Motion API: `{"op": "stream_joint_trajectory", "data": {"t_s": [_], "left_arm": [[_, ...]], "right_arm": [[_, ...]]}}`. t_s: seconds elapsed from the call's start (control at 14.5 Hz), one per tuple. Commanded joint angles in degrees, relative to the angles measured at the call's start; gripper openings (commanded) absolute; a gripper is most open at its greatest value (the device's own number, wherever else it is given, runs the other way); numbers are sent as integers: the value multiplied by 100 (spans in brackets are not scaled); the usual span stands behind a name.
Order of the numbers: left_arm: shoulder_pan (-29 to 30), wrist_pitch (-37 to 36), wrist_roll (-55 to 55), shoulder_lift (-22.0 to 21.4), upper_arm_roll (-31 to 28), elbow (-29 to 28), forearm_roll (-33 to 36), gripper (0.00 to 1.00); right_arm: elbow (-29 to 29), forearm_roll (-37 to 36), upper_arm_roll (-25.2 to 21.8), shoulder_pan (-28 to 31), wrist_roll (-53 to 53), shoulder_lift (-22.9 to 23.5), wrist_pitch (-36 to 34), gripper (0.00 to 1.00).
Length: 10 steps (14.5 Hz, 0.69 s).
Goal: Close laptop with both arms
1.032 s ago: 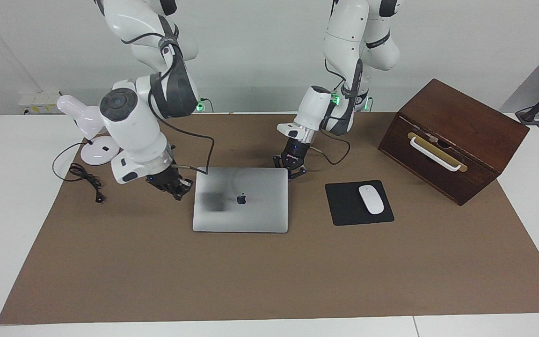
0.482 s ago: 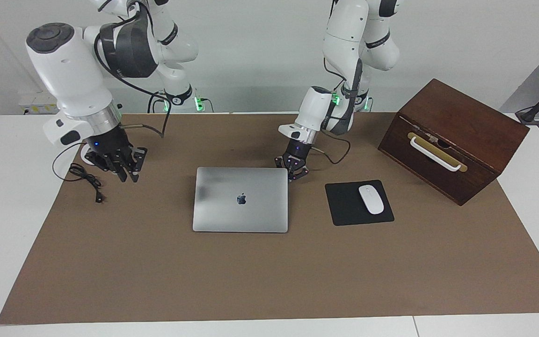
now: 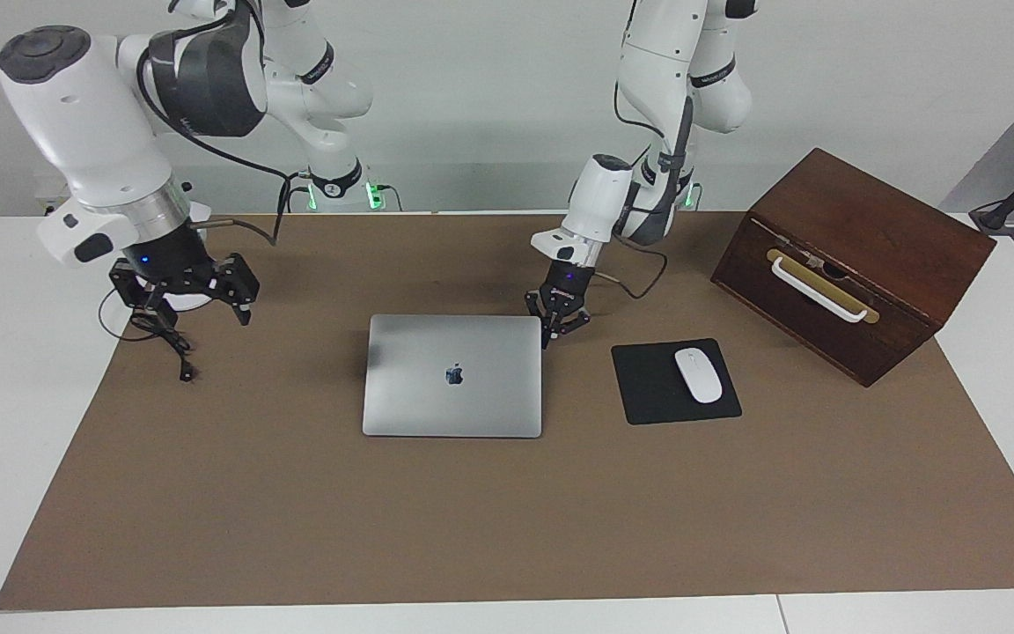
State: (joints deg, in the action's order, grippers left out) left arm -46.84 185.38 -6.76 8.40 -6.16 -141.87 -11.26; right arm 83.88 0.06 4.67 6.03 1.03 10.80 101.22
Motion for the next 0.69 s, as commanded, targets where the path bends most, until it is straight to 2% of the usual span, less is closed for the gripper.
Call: {"op": "stream_joint_trajectory", "data": {"t_s": [0.0, 0.34, 0.48, 0.62], "left_arm": [[166, -1430, 51, -1119, -16, -228, -78, 0], [604, -3574, 87, -2103, -25, -53, 9, 0], [955, -4733, 87, -2455, -25, 289, 394, 0], [1220, -5894, 96, -2597, -25, 816, 782, 0]], "right_arm": [[32, 476, 69, 390, 449, -70, 91, 100], [32, 267, 69, 329, 459, -210, -145, 100], [23, 188, 86, 303, 372, -237, -426, 100], [-64, 170, 113, 312, -284, -245, -673, 100]]}}
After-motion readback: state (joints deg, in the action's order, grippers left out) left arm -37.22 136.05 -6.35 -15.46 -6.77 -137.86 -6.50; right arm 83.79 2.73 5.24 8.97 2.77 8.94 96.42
